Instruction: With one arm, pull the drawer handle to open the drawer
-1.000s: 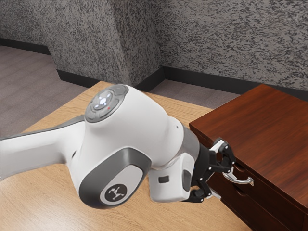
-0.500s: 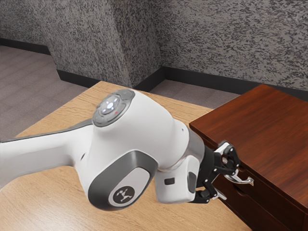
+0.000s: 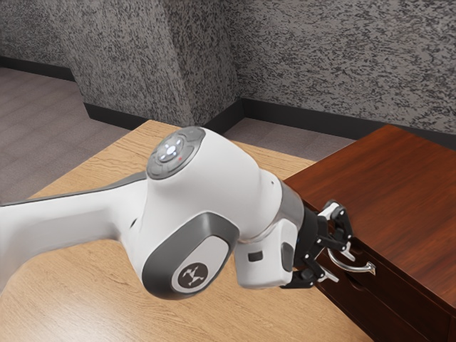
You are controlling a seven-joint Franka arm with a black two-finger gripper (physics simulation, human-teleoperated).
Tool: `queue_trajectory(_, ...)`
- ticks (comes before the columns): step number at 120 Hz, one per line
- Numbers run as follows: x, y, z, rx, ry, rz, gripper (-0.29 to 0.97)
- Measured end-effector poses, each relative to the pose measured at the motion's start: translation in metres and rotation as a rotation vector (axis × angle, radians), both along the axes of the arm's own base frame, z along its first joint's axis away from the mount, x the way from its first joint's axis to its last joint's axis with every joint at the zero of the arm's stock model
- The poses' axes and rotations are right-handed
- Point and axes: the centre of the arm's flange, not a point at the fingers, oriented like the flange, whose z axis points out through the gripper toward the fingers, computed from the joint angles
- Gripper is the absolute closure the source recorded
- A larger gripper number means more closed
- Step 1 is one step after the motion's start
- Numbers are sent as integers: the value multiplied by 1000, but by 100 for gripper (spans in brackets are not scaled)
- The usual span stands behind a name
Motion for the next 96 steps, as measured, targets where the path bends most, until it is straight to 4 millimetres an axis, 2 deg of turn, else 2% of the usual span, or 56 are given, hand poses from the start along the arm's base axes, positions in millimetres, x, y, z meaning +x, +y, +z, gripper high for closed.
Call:
queue_trajectory(44, -7, 3, 2, 5, -7, 3, 65)
queue_trajectory(96, -33, 10, 1, 28, -14, 4, 66)
